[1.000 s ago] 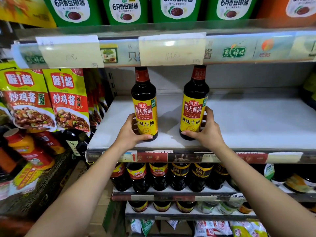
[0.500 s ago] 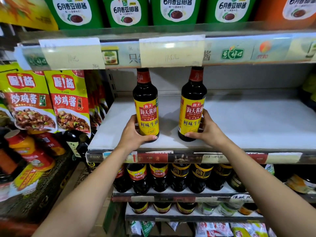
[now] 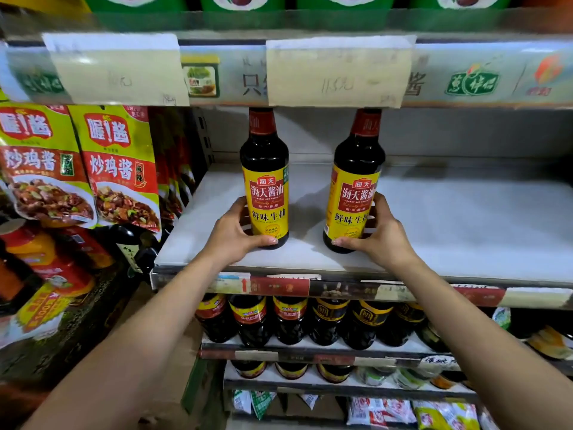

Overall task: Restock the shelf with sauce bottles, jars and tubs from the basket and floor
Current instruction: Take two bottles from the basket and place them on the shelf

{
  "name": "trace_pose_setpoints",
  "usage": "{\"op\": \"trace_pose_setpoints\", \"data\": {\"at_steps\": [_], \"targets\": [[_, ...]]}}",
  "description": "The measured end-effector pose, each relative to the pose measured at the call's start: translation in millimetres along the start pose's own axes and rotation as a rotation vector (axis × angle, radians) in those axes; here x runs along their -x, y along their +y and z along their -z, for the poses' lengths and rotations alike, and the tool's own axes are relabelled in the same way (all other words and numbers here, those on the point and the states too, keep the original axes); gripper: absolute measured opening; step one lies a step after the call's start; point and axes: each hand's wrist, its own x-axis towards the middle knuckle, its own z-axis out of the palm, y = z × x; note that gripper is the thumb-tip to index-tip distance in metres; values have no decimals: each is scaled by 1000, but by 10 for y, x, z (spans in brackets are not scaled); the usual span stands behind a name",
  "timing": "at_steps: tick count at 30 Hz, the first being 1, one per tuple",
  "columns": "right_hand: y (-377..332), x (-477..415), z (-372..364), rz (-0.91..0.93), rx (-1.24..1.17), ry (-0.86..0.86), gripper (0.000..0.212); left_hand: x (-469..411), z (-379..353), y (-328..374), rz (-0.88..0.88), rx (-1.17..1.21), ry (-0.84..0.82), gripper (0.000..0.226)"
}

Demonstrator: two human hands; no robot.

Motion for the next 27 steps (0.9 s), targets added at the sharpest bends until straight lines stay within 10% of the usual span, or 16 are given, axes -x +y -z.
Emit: {"op": "trace_pose_setpoints", "data": {"at_steps": [27], "targets": [[-12, -1328, -763, 73, -85, -35, 89, -1214, 288, -486, -69, 220, 105, 63]]}}
